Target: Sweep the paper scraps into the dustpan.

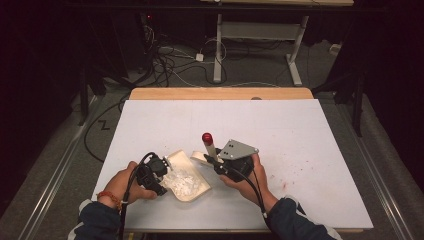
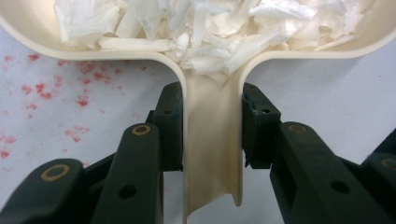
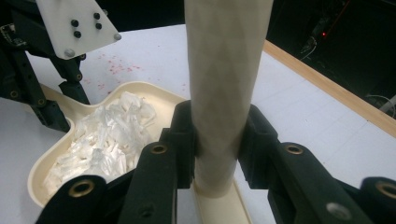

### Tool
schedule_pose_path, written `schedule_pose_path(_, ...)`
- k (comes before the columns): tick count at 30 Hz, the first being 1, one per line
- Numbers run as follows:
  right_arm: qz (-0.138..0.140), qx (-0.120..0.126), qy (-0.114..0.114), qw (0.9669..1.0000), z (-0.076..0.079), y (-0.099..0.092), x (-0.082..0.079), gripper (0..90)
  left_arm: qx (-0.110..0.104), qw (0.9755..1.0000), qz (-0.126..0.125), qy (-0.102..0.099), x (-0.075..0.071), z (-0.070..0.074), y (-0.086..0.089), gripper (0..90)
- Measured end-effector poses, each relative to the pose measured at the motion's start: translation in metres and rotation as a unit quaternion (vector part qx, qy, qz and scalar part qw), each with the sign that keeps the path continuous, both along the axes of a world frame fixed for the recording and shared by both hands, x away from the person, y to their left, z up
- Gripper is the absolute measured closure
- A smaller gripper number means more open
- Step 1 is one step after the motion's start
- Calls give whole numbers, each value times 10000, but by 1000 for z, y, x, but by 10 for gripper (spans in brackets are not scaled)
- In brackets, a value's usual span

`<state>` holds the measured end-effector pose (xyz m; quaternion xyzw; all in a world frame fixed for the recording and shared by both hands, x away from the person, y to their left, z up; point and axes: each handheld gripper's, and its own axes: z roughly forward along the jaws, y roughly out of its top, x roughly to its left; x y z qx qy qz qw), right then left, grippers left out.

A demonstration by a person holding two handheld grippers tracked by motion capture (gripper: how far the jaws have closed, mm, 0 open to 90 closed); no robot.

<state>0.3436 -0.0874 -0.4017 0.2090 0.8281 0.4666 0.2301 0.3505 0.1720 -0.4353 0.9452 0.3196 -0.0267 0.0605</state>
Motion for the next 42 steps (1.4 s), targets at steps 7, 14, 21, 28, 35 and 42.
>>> schedule_pose_path(7, 248, 208, 261, 9991, 1, 1, -5, 711, 12, 10000, 3, 39, 0, -1, 2, 632)
schedule_pose_path(14, 614, 497, 334, 9963, 19, -1, -18, 713, 2, 10000, -10, 31, 0, -2, 2, 631)
schedule_pose_path(21, 399, 582, 160, 9974, 34, -17, -18, 713, -16, 10000, 3, -12, 0, -4, 3, 632)
schedule_pose_path(28, 193, 582, 252, 9978, 35, -36, -14, 713, -12, 10000, -31, 16, 1, -4, 4, 631)
schedule_pose_path(35, -149, 180, 91, 9997, 8, -23, -4, 713, -19, 10000, 6, 39, 2, -4, 4, 631)
schedule_pose_path(42, 303, 363, 352, 9983, 3, -3, -12, 713, -52, 10000, 26, 54, 2, -4, 6, 631)
